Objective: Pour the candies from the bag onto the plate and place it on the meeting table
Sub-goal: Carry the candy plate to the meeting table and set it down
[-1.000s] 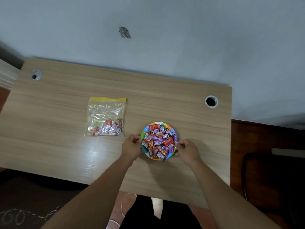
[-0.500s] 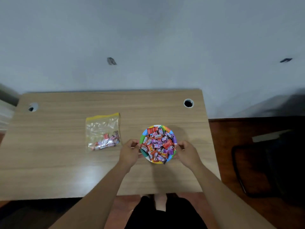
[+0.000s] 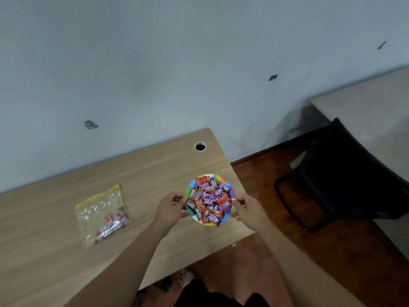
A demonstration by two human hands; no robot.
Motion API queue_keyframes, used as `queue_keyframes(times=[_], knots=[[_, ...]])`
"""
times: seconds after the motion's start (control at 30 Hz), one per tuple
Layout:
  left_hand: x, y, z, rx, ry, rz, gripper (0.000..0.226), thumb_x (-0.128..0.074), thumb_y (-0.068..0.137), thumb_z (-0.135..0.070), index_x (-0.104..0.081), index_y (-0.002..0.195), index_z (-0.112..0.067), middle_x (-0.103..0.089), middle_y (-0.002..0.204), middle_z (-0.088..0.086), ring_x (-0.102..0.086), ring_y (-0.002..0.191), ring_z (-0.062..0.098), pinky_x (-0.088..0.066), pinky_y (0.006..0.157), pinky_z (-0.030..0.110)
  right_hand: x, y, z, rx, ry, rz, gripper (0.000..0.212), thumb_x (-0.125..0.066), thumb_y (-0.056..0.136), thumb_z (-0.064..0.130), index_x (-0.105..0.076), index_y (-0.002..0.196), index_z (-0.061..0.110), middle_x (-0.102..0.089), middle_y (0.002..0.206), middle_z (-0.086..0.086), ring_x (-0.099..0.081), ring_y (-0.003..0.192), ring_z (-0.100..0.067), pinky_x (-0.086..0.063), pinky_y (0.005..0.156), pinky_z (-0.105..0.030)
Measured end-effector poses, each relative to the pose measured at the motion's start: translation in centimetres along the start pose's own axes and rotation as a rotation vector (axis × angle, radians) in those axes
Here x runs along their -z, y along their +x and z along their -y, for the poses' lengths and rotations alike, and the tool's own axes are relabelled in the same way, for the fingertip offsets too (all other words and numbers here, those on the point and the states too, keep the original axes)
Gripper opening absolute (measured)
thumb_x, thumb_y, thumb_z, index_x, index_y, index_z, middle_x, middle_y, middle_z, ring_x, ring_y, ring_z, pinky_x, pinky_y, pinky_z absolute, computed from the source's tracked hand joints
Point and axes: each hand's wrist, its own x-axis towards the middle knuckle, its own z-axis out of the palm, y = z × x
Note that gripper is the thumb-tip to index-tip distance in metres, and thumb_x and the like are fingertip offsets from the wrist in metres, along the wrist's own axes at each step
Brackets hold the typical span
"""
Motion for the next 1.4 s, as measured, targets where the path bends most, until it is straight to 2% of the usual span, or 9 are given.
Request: queue_keyframes(times=[0.2,0.33,0.5,0.63,0.77,1.0,1.1,1.23,1.4], knots=[[-6.8,-3.9,-0.9,-0.047,0.049,0.099,0.012,-0.059,0.108,-0.006,-0.069,0.109,0.002,-0.067,0.127,0.035,-0.072,0.096,0.029,-0.069,0.076,0.039,5.9,-4.7,-5.8,-0.014,0.054,-0.064,0.02,-0.066,0.105,0.028,-0.069,0.106,0.009,-0.084,0.093,-0.006,-0.085,0.076,-0.021,-0.069,0.082,-0.054],[-12.5,-7.6,-1.0,-0.061,0.073,0.155,0.012,-0.06,0.108,-0.006,-0.07,0.102,-0.003,-0.069,0.126,0.035,-0.073,0.096,0.029,-0.068,0.088,0.049,10.6,-8.3,-10.0,-0.025,0.066,-0.119,0.017,-0.065,0.106,0.033,-0.069,0.103,0.017,-0.086,0.085,-0.005,-0.085,0.077,-0.02,-0.07,0.083,-0.051],[-20.0,-11.4,-0.6,-0.091,0.14,0.254,0.016,-0.061,0.108,-0.007,-0.07,0.117,0.003,-0.07,0.126,0.028,-0.076,0.094,0.025,-0.068,0.068,0.028,16.2,-12.8,-16.0,-0.059,0.128,-0.182,0.018,-0.061,0.107,0.039,-0.068,0.103,0.023,-0.085,0.077,0.004,-0.084,0.072,-0.014,-0.071,0.082,-0.045],[-26.6,-15.0,-0.3,-0.096,0.145,0.327,0.011,-0.062,0.108,-0.007,-0.072,0.107,-0.007,-0.073,0.12,0.018,-0.082,0.079,0.016,-0.066,0.061,0.022,20.5,-16.8,-20.9,-0.086,0.171,-0.259,0.019,-0.06,0.108,0.04,-0.067,0.102,0.024,-0.085,0.077,0.004,-0.083,0.073,-0.015,-0.071,0.08,-0.043],[-32.9,-18.0,0.2,-0.105,0.22,0.396,0.016,-0.062,0.109,-0.012,-0.074,0.119,-0.008,-0.074,0.123,0.013,-0.08,0.101,0.021,-0.069,0.07,0.027,24.4,-20.9,-25.4,-0.128,0.199,-0.349,0.021,-0.058,0.109,0.04,-0.068,0.107,0.022,-0.084,0.081,0.0,-0.083,0.074,-0.012,-0.071,0.077,-0.036],[-43.4,-22.8,0.1,-0.142,0.326,0.553,0.017,-0.064,0.108,-0.016,-0.075,0.12,-0.011,-0.074,0.125,0.007,-0.08,0.107,0.02,-0.07,0.078,0.032,30.5,-26.9,-32.1,-0.221,0.255,-0.509,0.023,-0.058,0.11,0.038,-0.07,0.108,0.019,-0.081,0.083,0.003,-0.078,0.067,-0.001,-0.055,0.055,-0.016],[-48.0,-24.0,-0.1,-0.155,0.366,0.632,0.018,-0.064,0.108,-0.015,-0.074,0.122,-0.009,-0.075,0.124,0.007,-0.079,0.106,0.02,-0.07,0.077,0.031,32.9,-28.7,-35.0,-0.262,0.317,-0.581,0.022,-0.06,0.108,0.038,-0.071,0.104,0.019,-0.08,0.077,0.004,-0.078,0.067,0.0,-0.062,0.057,-0.023],[-54.6,-25.1,-0.2,-0.159,0.427,0.744,0.018,-0.065,0.107,-0.015,-0.075,0.121,-0.008,-0.078,0.12,0.01,-0.08,0.106,0.021,-0.07,0.079,0.033,36.2,-30.3,-39.1,-0.312,0.379,-0.666,0.025,-0.063,0.105,0.042,-0.072,0.099,0.019,-0.083,0.089,0.0,-0.082,0.085,-0.018,-0.069,0.082,-0.051],[-63.6,-26.1,-0.8,-0.158,0.487,0.859,0.021,-0.066,0.107,-0.016,-0.074,0.123,-0.006,-0.078,0.119,0.013,-0.08,0.105,0.024,-0.071,0.079,0.035,40.7,-31.2,-43.9,-0.379,0.454,-0.74,0.025,-0.063,0.106,0.042,-0.069,0.105,0.018,-0.085,0.088,0.0,-0.084,0.078,-0.012,-0.072,0.077,-0.045]])
